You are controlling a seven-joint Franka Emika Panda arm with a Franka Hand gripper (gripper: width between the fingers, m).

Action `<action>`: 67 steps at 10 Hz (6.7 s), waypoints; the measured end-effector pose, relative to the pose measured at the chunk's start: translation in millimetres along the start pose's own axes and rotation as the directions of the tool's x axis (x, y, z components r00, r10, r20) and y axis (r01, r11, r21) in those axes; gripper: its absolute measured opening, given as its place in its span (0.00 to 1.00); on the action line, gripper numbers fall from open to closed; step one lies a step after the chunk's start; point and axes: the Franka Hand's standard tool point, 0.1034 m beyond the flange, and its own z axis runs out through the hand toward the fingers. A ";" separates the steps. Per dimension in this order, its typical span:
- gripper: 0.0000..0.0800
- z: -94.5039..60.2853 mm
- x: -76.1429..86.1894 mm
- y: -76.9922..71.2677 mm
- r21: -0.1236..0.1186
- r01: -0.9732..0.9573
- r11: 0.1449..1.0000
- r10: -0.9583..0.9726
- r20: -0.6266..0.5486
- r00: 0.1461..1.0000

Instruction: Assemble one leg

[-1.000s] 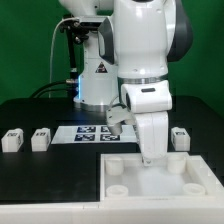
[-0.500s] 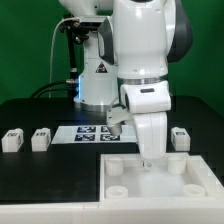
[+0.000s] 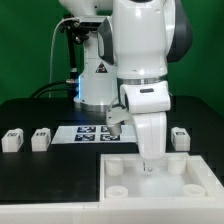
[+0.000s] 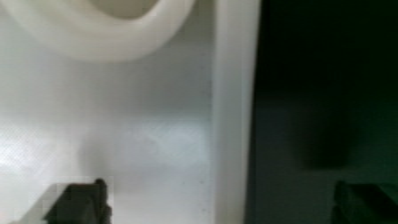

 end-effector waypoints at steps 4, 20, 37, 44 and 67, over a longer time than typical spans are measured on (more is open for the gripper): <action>0.81 -3.7 0.2 -0.1 -0.004 -0.028 1.000 0.028 0.001 1.000; 0.81 -25.0 77.8 -70.0 0.025 -0.987 0.157 0.987 0.011 0.158; 0.81 -1.8 98.8 -95.8 -0.025 -0.997 0.073 0.632 0.775 0.027; 0.36 5.5 104.1 -103.1 -0.057 -0.997 0.060 0.613 0.790 -0.009; 0.37 -151.8 63.1 83.2 -0.021 -0.974 0.223 0.888 -0.408 0.212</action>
Offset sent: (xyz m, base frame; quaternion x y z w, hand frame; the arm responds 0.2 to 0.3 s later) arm 0.0000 0.0000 0.0000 0.0000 0.0000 0.0000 1.0000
